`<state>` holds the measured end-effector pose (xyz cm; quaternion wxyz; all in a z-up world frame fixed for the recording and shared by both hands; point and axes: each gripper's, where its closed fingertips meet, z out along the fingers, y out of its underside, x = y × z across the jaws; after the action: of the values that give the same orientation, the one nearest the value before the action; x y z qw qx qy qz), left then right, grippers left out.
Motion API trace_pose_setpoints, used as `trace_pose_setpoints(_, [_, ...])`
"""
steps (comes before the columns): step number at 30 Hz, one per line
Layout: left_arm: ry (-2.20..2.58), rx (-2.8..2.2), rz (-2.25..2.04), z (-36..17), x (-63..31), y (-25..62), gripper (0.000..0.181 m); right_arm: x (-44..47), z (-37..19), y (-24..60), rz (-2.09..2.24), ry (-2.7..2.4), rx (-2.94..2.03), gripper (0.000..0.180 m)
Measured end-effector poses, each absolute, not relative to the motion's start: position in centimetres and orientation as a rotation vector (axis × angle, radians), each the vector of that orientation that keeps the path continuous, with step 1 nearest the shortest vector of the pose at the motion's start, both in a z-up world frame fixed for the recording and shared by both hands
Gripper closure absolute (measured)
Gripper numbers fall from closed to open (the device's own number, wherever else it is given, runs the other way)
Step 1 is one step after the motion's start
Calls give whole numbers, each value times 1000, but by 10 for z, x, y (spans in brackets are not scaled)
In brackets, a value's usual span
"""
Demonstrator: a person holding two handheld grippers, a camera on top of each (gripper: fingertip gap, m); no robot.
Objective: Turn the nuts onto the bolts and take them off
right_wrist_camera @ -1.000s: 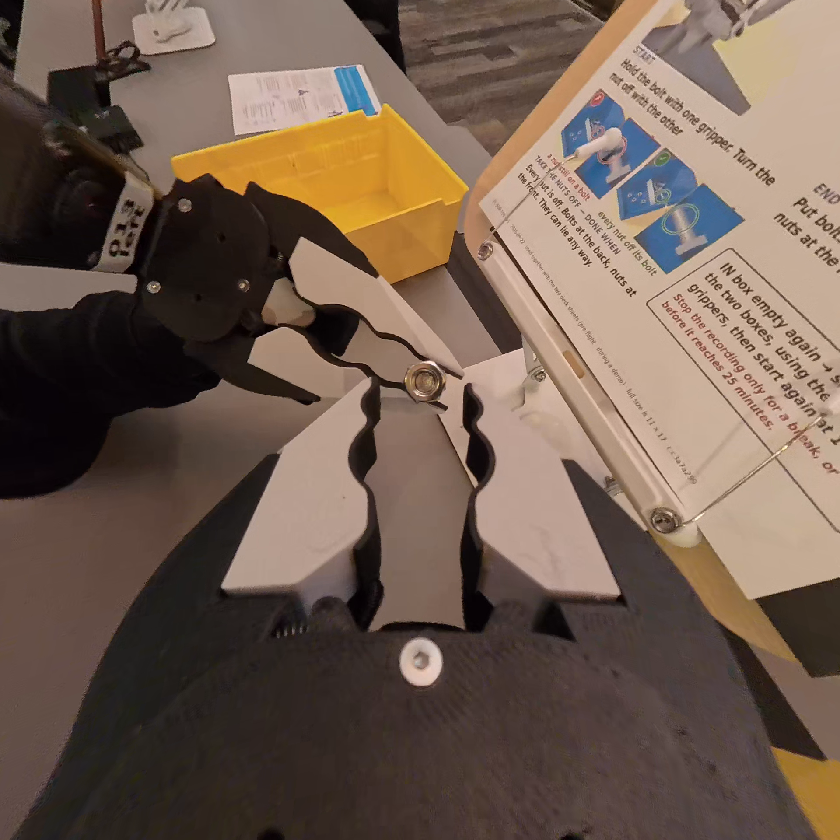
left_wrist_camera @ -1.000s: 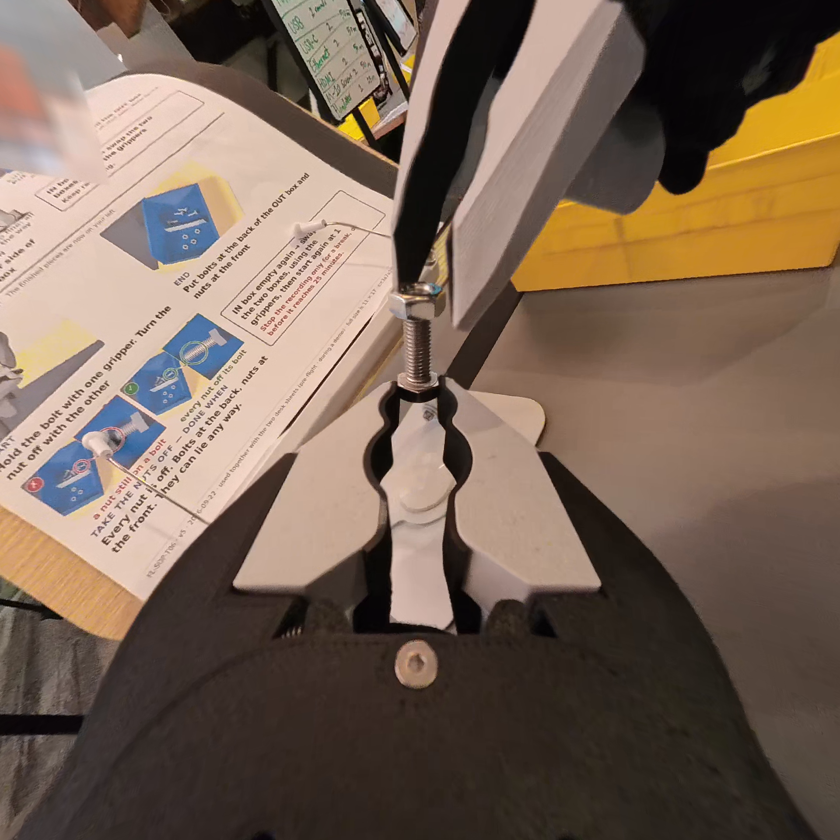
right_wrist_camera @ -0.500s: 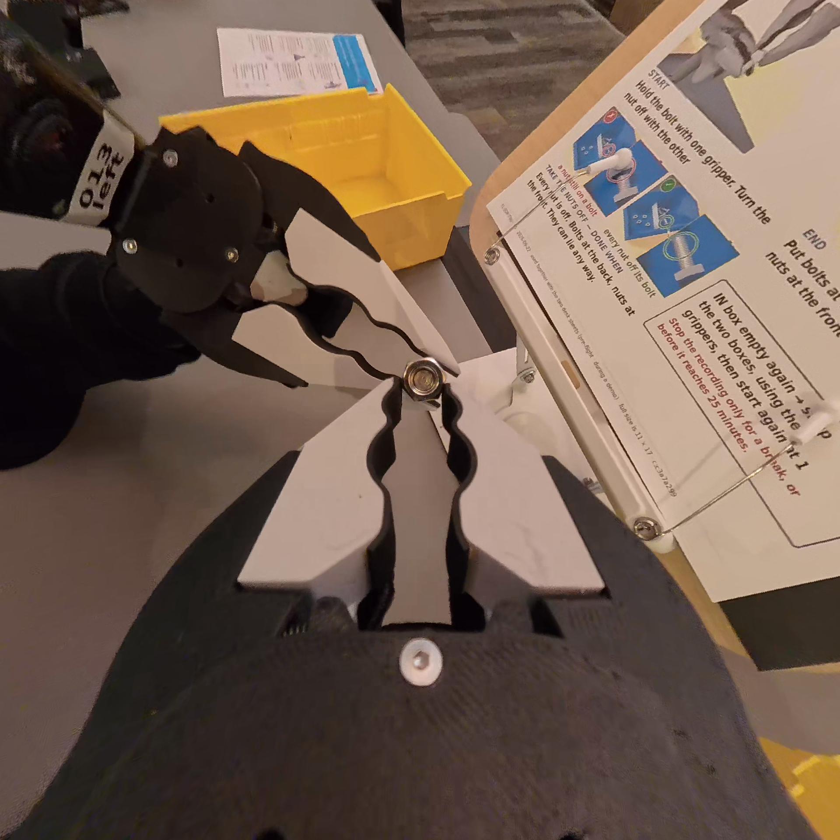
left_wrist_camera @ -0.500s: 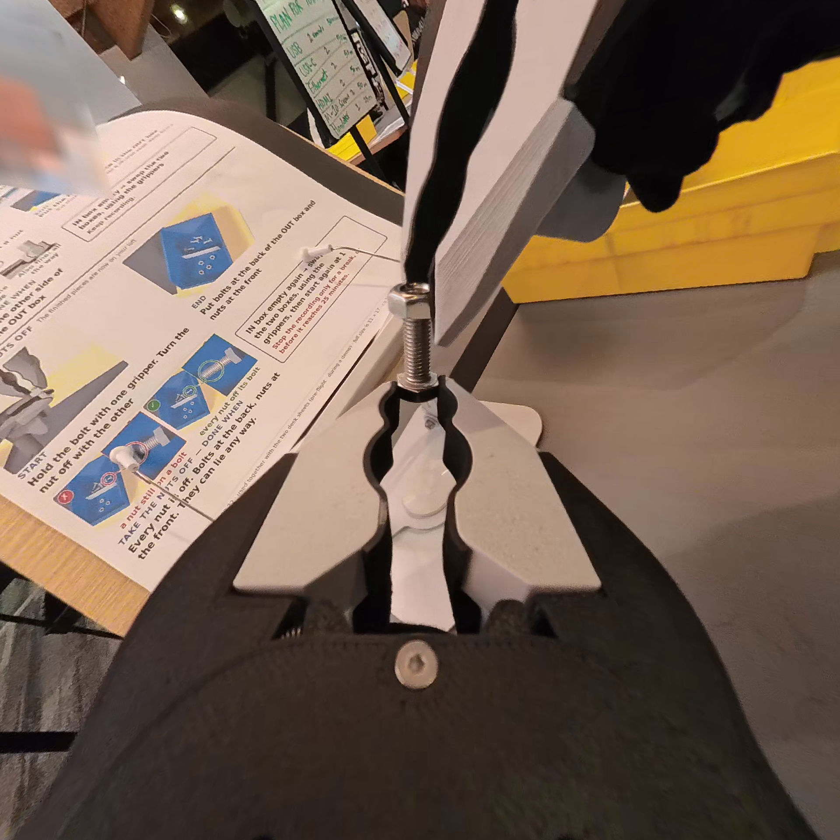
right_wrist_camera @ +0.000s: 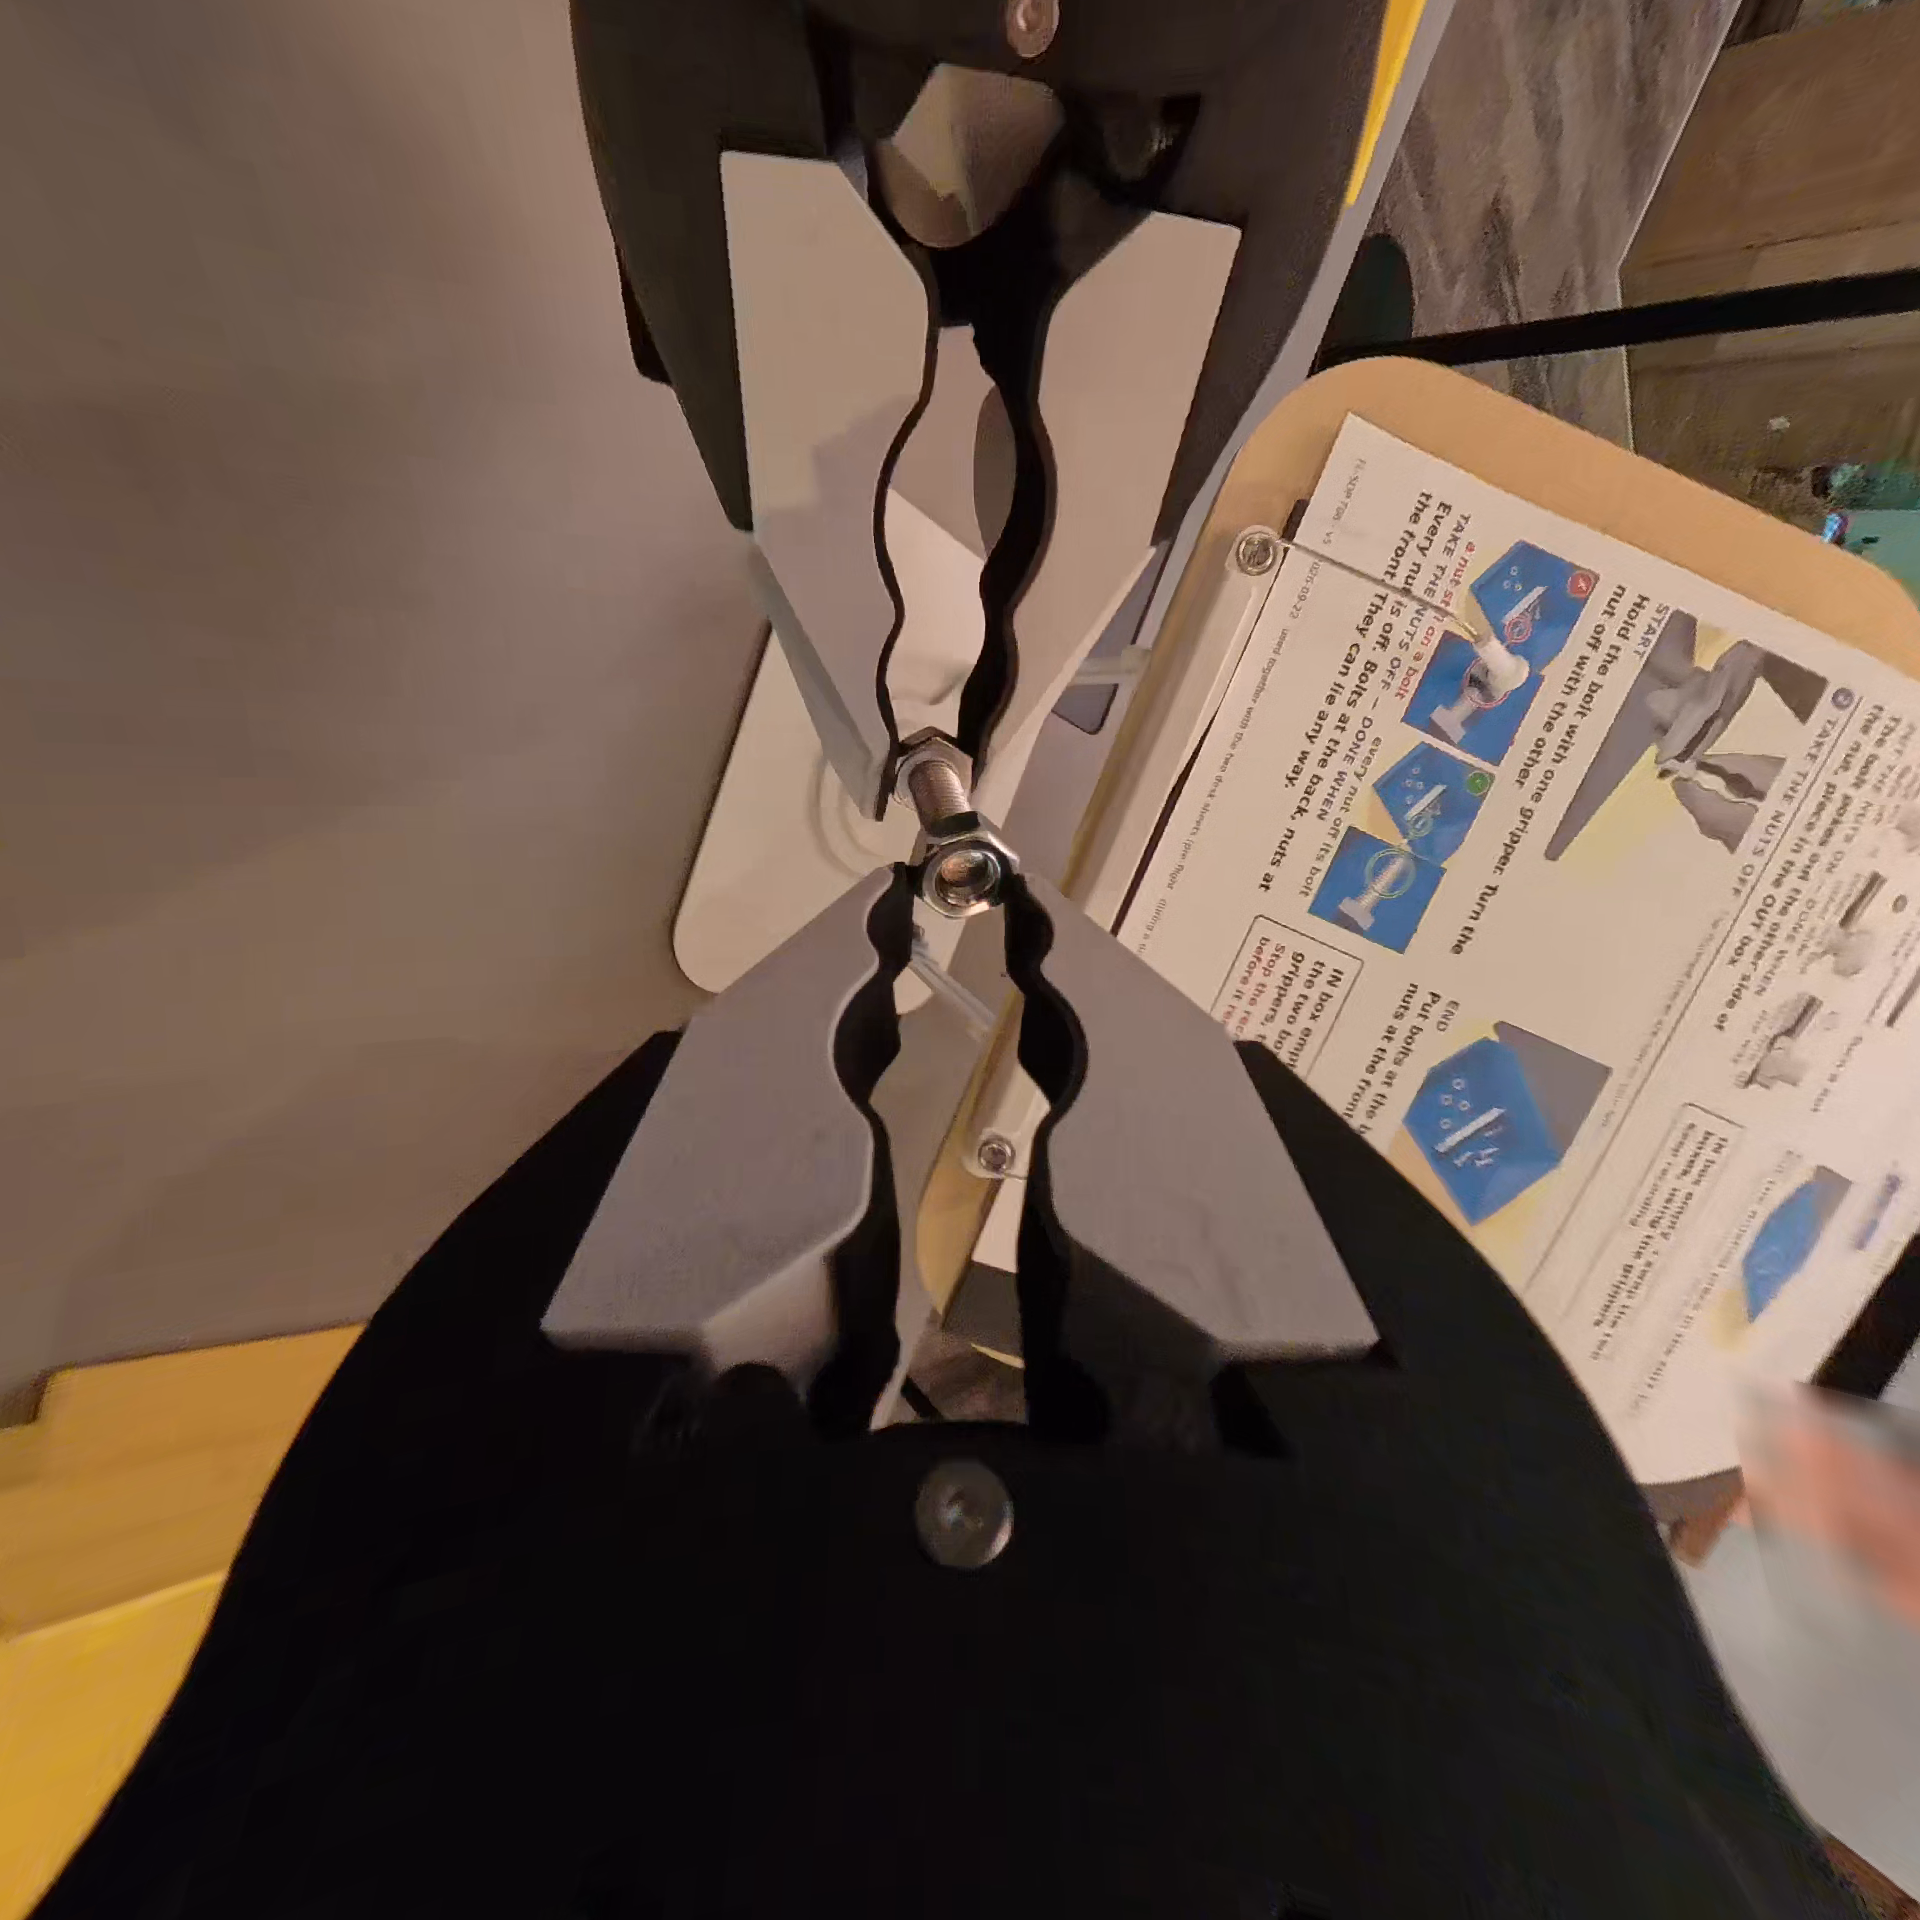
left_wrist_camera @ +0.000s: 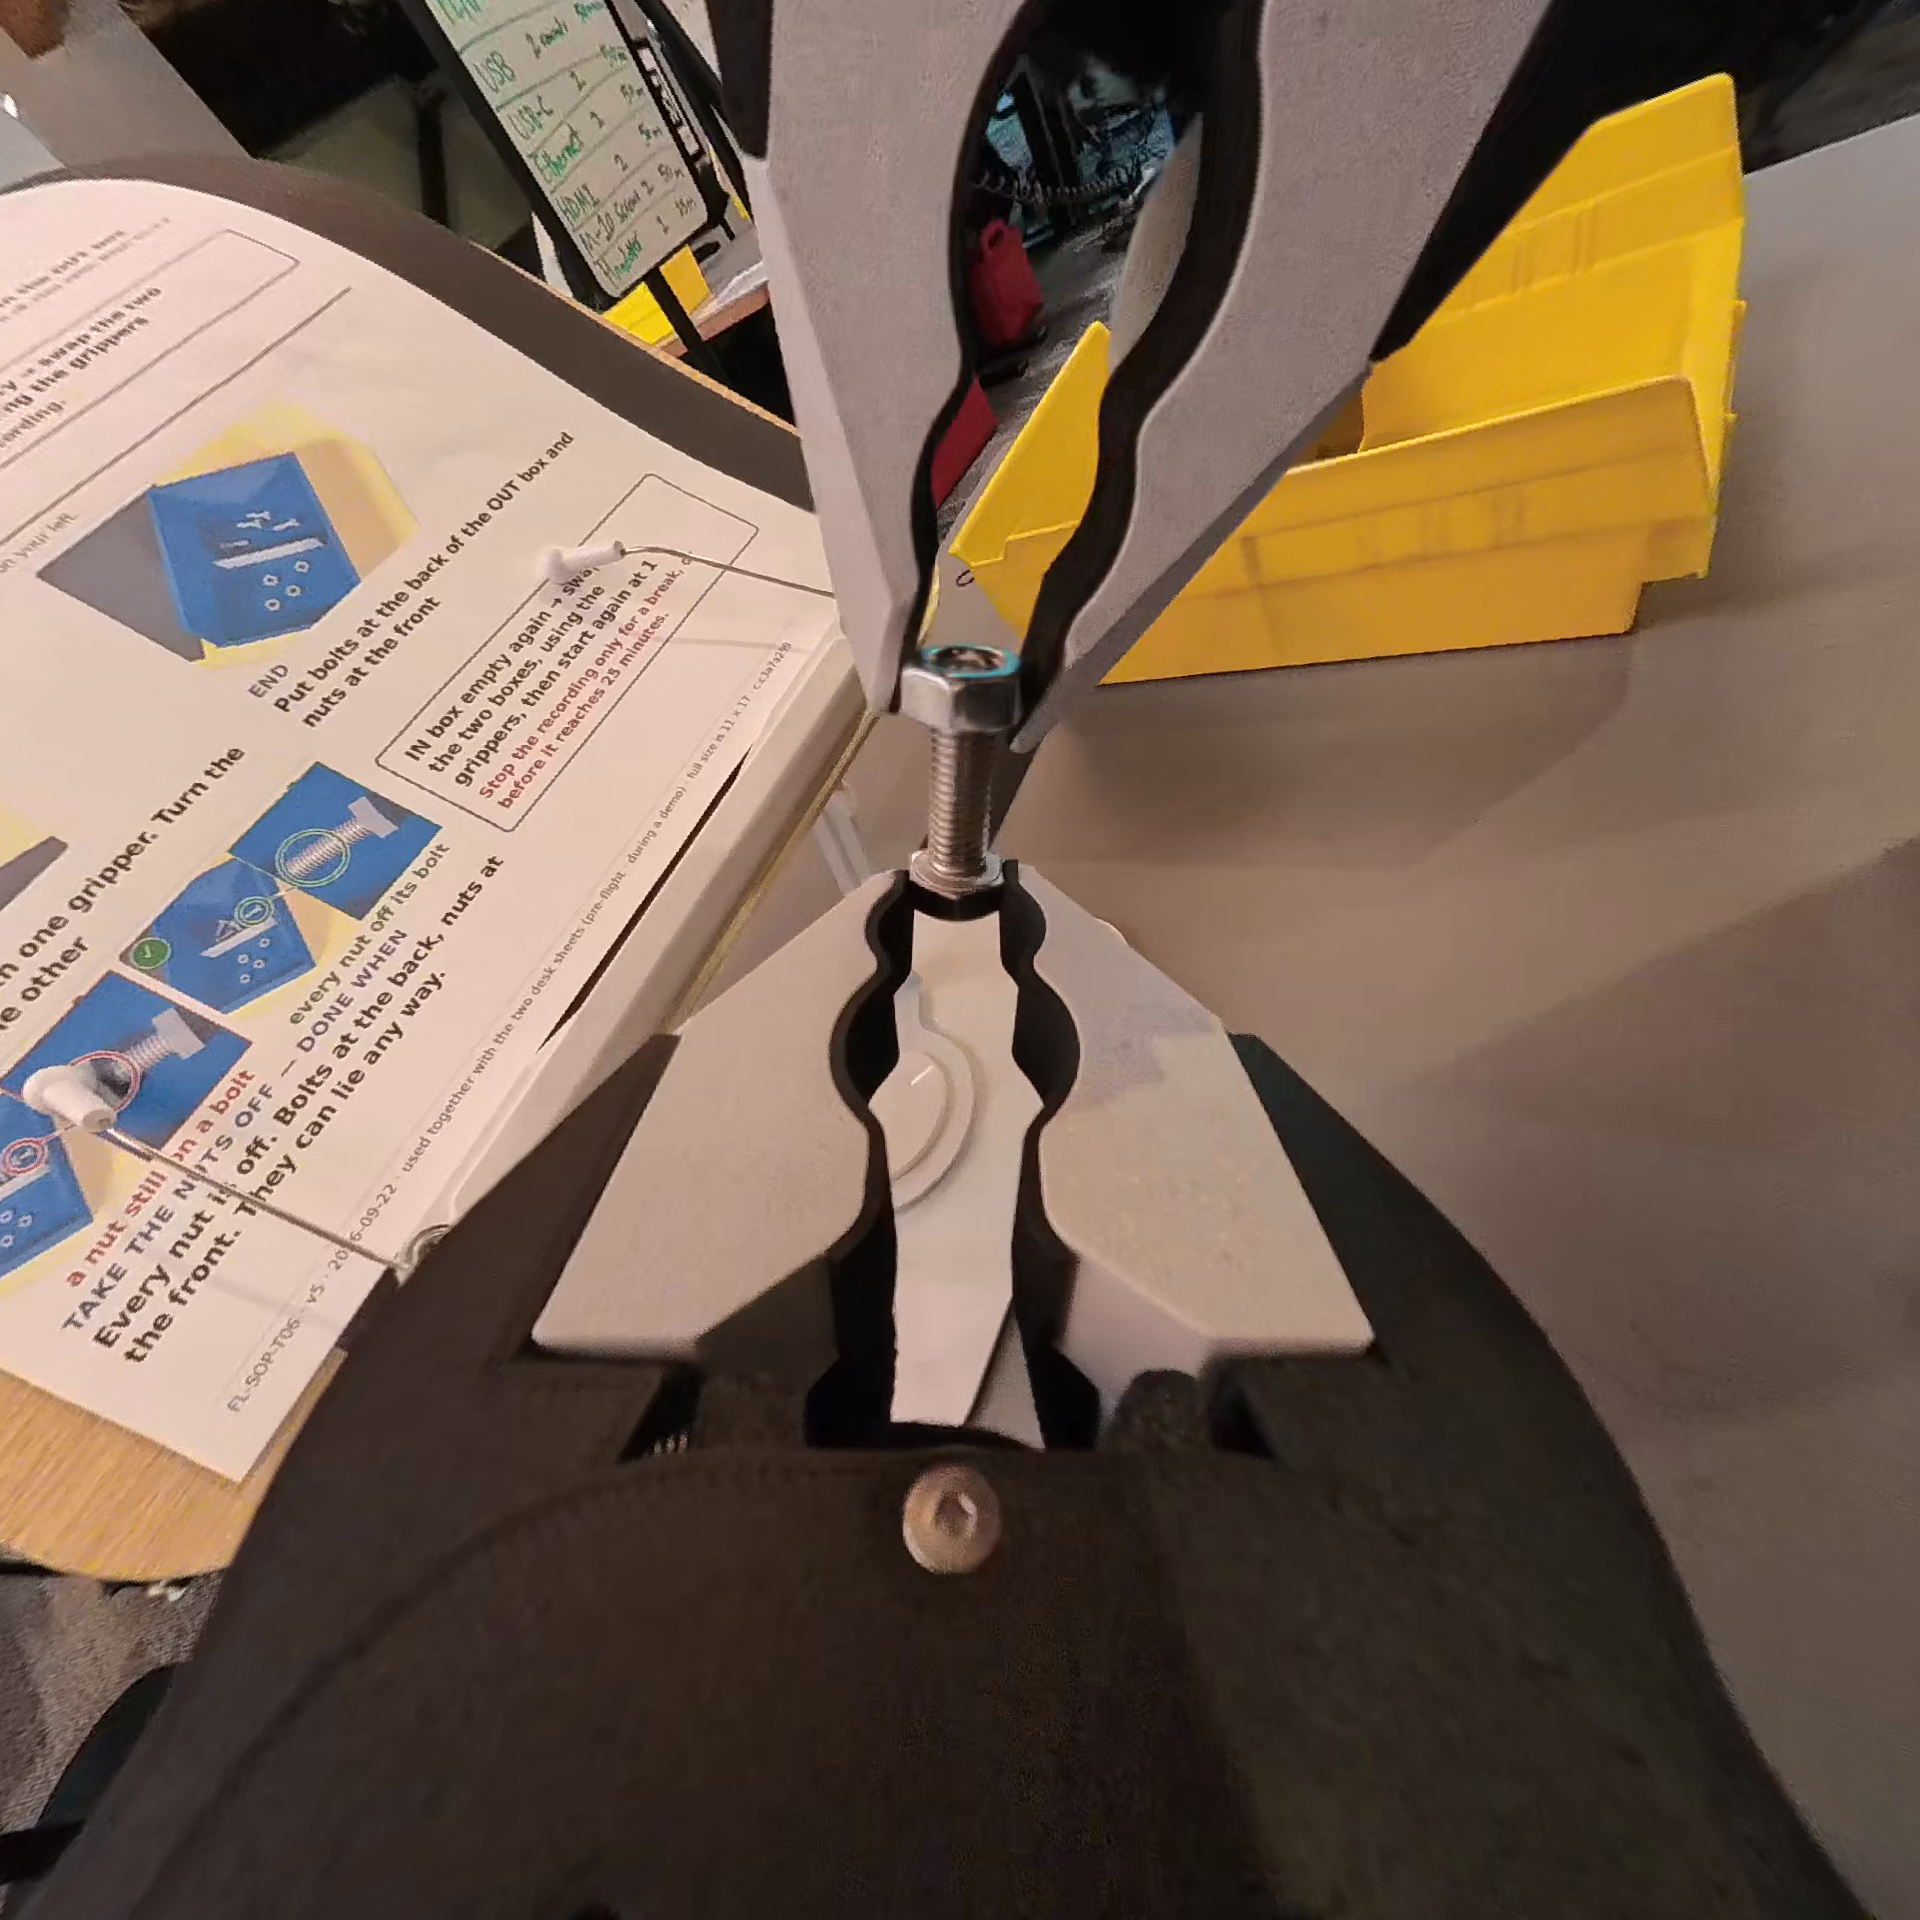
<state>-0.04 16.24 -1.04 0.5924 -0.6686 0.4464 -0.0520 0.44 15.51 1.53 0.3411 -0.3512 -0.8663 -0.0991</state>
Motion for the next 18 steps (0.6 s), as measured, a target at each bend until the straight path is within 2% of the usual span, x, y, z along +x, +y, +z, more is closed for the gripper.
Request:
trace_pose_setpoints(2, [1040,-1557,-131,-12,1,162,166,5,14,158,-316,-2262,-910,160])
trace_pose_setpoints(4, [1029,-1548,-163,-10,4,161,166,5,15,160,-281,-2223,-970,135])
trace_pose_setpoints(5, [1022,-1544,-166,-9,4,161,166,5,16,158,-219,-2196,-1021,134])
trace_pose_setpoints(15, [955,-1547,-71,-4,-5,171,166,3,29,143,698,-1582,-1701,149])
trace_pose_setpoints(18, [953,-1546,-61,-4,-5,171,166,1,26,148,776,-1456,-1773,155])
